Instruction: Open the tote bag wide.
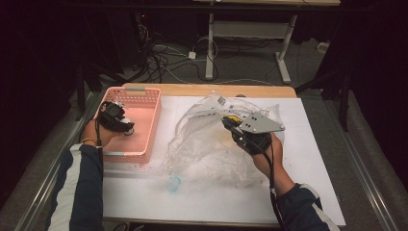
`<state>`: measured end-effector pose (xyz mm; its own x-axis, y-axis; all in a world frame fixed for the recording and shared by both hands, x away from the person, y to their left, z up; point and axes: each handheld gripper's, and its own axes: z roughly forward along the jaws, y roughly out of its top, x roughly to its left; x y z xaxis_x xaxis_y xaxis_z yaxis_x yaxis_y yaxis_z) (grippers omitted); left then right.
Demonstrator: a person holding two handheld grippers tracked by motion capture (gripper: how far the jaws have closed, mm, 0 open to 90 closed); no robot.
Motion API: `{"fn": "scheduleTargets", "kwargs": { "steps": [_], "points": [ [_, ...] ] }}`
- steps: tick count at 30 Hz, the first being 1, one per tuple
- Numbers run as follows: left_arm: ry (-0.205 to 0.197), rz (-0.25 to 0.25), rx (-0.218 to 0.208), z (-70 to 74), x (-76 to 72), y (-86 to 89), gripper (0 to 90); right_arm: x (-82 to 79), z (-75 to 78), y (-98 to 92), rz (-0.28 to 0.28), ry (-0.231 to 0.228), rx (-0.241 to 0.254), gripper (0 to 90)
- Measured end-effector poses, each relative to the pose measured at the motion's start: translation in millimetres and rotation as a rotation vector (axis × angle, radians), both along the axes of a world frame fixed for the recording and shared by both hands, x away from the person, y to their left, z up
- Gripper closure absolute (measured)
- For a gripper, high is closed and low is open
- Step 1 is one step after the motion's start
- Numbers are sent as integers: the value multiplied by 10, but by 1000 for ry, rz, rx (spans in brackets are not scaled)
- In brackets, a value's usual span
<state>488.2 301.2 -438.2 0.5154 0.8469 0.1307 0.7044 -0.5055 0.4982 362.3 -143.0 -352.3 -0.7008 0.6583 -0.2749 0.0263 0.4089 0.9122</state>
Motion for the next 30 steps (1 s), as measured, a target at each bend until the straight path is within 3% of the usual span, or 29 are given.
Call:
{"fn": "scheduleTargets", "kwargs": {
  "steps": [5, 7, 19, 30],
  "points": [
    [4, -6, 4, 9, 6, -1, 481, 11, -17, 2, 3, 5, -4, 880],
    [0, -9, 24, 20, 2, -16, 483, 13, -12, -7, 2, 8, -2, 883],
    [-151, -25, -6, 211, -139, -33, 484, 30, 20, -55, -3, 9, -1, 900],
    [-294, -69, -114, 413, -424, -50, 484, 48, 48, 4, 10, 11, 16, 900]
  ]
}}
